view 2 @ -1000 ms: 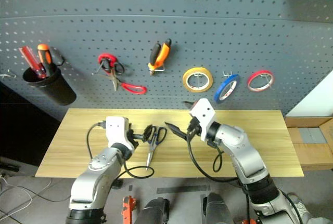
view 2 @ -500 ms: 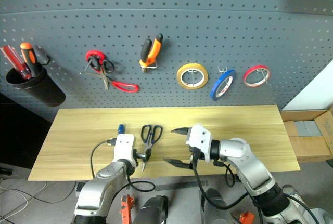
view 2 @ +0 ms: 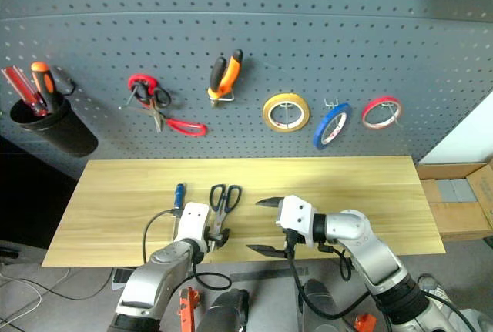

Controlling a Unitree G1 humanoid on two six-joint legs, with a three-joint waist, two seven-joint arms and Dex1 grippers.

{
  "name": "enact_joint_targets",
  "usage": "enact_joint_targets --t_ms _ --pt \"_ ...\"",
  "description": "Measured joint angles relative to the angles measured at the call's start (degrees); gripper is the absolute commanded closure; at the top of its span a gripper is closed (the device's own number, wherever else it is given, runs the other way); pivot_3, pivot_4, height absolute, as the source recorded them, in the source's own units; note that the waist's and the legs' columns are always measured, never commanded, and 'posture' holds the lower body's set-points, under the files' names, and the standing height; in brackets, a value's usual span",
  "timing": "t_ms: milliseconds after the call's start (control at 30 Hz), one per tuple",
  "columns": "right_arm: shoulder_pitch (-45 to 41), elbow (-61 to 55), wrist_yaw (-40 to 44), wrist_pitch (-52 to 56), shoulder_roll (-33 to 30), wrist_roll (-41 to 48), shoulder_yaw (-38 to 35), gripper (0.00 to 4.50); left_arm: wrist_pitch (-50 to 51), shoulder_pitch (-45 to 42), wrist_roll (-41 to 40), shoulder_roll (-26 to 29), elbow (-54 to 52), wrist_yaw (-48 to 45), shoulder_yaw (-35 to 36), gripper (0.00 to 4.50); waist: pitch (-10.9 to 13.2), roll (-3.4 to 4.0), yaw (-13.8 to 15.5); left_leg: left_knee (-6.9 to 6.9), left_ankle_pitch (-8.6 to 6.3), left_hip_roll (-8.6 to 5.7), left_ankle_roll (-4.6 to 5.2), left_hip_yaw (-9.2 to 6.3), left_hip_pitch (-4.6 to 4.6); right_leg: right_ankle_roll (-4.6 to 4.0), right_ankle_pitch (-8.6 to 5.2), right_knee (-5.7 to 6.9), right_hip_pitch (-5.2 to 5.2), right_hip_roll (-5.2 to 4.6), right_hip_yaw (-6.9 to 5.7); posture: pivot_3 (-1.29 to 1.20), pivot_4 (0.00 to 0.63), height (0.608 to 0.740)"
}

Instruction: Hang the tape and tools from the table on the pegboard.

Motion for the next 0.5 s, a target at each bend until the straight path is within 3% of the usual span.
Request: enact_joint_targets --t_ms 200,300,500 --pt "-0.01 -0.04 -1.02 0.13 0.56 -0.64 -0.35 0.04 0.14 -1.16 0.53 0.88 1.13 -1.5 -0.4 0.0 0.0 0.0 -0.02 0.02 0.0 -0.01 0.0 -0.02 0.12 0.02 0.01 -0.03 0.15 -0.01 -0.02 -0.06 0.269 0.74" --pt "-0.02 -0.06 -1.22 0.27 0.85 -0.64 -0.53 0.0 0.17 -1.15 0.65 0.91 1.12 -1.91 -0.42 0.56 0.0 0.01 -0.02 0.02 0.0 -0.01 0.0 -0.03 0.12 0.02 0.01 -0.04 0.15 -0.01 -0.02 -0.05 0.266 0.74" --pt "-0.18 -0.05 -1.5 0.28 1.39 -0.75 -1.19 0.0 0.5 -0.3 0.75 0.15 0.42 -1.31 0.3 2.6 -0.01 0.01 0.0 0.02 0.0 0.0 -0.01 -0.03 0.13 0.02 0.01 -0.03 0.16 -0.01 -0.01 -0.05 0.267 0.74"
